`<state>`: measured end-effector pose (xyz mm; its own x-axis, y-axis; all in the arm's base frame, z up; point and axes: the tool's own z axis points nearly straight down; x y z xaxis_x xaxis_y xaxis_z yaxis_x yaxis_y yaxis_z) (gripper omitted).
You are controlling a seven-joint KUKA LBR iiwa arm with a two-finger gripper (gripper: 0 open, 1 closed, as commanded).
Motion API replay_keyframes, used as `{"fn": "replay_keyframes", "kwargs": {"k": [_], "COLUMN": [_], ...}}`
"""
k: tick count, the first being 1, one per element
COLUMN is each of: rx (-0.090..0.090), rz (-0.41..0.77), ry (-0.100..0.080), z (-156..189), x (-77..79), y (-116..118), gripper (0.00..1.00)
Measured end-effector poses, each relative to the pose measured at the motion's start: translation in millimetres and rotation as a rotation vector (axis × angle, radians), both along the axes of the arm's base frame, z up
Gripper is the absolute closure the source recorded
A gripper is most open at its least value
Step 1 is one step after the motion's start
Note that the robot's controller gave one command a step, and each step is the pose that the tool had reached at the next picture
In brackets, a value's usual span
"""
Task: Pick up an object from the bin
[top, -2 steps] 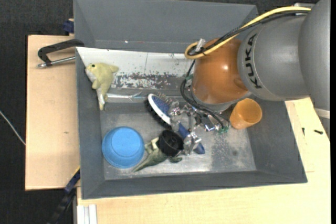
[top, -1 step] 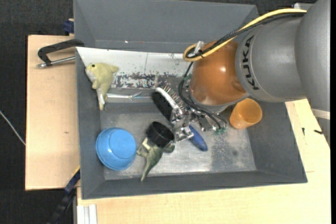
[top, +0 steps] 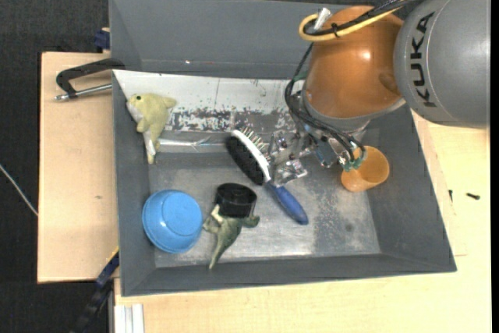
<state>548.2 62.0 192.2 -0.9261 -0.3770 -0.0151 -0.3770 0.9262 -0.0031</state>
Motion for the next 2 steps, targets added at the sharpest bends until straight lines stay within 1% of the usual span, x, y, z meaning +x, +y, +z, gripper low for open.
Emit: {"fn": "replay_keyframes", "kwargs": {"k": [1,2], "rx": [-0.001,0.002], "rz": [0.000,0.123], "ry": [0.009,-0.016], "z": [-4.7,-86.0], "x": [-1.9,-41.6], "y": [-0.2,30.3], "gripper": [0.00,0.00]}}
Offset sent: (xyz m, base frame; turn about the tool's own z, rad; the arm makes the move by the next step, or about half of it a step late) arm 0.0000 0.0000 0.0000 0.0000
